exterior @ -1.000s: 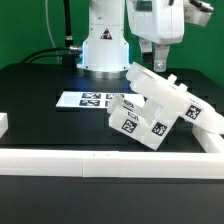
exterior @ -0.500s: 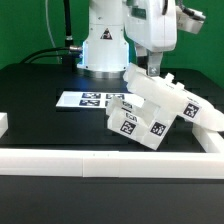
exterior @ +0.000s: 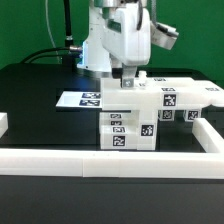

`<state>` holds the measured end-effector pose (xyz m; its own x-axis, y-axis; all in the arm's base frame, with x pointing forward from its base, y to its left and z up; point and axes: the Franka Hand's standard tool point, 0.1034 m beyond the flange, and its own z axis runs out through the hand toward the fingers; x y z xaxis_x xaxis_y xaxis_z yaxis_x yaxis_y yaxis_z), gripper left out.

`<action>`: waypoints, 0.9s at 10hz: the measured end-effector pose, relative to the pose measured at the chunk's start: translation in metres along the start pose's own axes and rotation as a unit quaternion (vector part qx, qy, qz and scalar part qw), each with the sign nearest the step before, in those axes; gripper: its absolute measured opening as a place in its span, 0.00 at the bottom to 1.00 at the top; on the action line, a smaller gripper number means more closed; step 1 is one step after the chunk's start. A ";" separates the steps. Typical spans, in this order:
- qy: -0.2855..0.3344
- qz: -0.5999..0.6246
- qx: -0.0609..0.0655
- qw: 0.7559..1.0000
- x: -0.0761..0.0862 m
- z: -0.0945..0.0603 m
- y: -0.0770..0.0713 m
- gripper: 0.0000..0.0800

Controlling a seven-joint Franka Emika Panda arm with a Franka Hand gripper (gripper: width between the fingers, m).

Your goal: Assemble chair

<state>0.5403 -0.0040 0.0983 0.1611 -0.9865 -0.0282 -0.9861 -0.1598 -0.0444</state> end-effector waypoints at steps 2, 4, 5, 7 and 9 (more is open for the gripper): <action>0.007 -0.010 0.005 1.000 0.010 0.000 -0.002 0.81; 0.018 -0.014 0.019 1.000 0.015 -0.001 -0.006 0.81; 0.023 -0.015 0.024 0.999 0.016 -0.001 -0.009 0.81; 0.036 -0.018 0.038 0.998 0.020 -0.003 -0.021 0.81; 0.046 -0.022 0.050 0.997 0.025 -0.005 -0.030 0.81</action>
Offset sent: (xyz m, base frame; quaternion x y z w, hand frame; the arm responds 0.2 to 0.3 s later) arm 0.0003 -0.0068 -0.0220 0.0110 0.0089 -0.0063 0.9999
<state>0.5735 -0.0241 0.1035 0.1962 -0.9782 0.0676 -0.9685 -0.2041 -0.1425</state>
